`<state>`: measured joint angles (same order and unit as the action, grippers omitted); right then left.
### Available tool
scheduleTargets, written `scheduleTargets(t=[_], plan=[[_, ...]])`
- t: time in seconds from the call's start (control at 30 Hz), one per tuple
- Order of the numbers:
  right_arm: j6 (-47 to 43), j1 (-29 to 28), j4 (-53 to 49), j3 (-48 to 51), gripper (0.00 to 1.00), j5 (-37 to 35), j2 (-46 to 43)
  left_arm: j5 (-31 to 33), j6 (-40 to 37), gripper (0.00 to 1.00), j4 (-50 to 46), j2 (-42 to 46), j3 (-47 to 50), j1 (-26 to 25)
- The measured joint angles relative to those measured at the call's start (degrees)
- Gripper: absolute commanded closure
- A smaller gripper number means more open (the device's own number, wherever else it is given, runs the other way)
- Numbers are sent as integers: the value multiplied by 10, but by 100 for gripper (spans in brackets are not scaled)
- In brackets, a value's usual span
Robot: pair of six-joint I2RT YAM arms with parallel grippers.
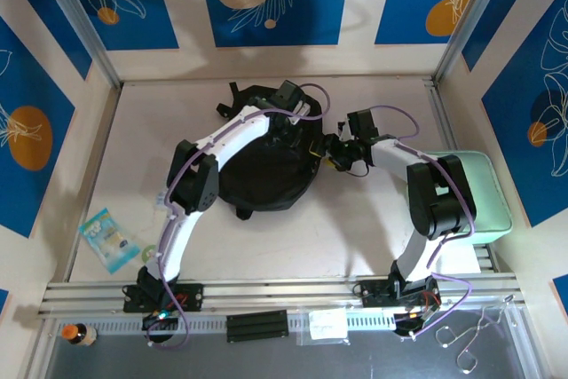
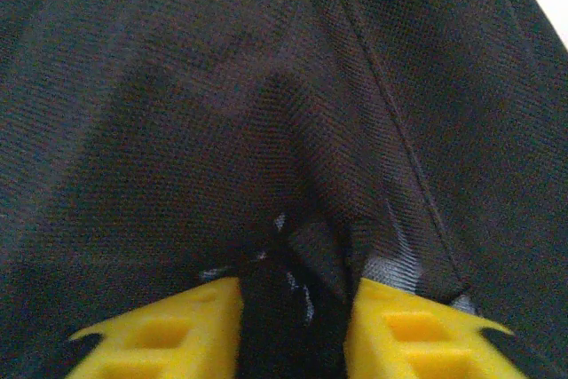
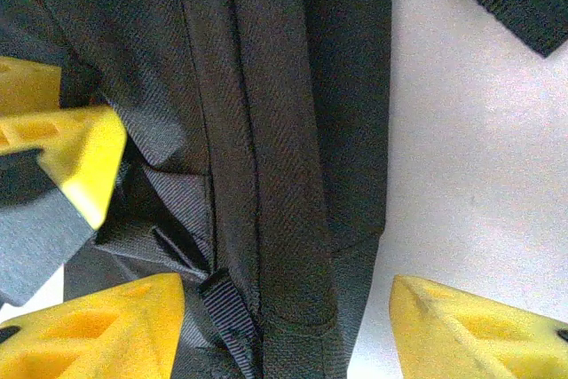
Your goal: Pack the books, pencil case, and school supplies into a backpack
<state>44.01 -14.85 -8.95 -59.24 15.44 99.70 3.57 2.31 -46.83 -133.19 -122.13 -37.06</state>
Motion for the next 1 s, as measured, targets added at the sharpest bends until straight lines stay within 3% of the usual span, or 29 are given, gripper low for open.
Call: scheduleTargets(t=[0.33,0.7,1.0], plan=[[2,-5,0,0,39,-2,0,0,70,91,1,-1,-6,0],[-3,-12,-12,-11,47,-4,16,10,88,94,23,11,17,0],[-14,-24,-43,-43,62,-9,51,25,88,96,30,42,40,1]])
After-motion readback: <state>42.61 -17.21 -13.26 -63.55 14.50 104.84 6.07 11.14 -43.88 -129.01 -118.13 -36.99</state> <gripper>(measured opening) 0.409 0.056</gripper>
